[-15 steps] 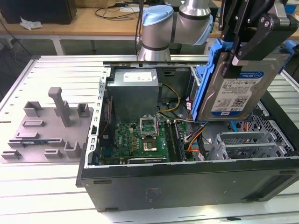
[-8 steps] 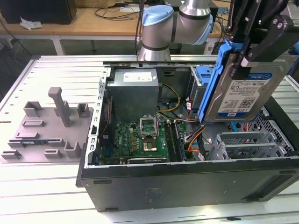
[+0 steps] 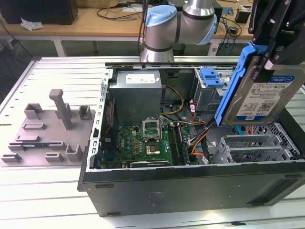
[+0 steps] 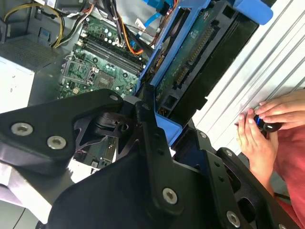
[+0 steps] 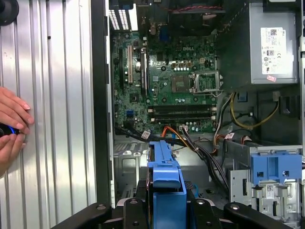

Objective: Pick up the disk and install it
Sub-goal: 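Insert the disk into the insertion slot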

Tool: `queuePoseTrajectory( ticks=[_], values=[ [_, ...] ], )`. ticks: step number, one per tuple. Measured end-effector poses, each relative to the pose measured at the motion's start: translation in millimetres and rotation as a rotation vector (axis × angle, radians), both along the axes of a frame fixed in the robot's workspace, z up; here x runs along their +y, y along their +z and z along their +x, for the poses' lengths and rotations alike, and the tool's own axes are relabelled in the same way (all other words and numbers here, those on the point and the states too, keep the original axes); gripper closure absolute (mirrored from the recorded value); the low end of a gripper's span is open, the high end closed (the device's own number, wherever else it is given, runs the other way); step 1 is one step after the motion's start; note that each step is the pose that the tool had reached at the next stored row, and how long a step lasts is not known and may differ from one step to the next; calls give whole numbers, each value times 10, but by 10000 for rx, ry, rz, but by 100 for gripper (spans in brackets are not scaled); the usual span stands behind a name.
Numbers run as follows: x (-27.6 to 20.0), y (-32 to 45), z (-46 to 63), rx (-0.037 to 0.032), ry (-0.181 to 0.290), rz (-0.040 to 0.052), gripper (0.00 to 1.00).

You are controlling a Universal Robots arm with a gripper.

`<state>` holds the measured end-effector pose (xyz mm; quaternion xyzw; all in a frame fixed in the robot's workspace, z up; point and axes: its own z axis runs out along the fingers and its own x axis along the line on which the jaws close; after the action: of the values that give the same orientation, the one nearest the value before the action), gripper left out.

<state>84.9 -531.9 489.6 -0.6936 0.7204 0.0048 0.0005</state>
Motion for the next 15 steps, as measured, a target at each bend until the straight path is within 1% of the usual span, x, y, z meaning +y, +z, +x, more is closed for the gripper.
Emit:
queuePoseTrajectory(
  ticks=[3,8,10,15],
  values=[
    [-2,-2,107,0,1,1,63],
    [-5,-5,200,0,1,1,63],
    [-5,-7,219,0,1,2,63],
    [-5,-7,227,0,0,0,63]
  ],
)
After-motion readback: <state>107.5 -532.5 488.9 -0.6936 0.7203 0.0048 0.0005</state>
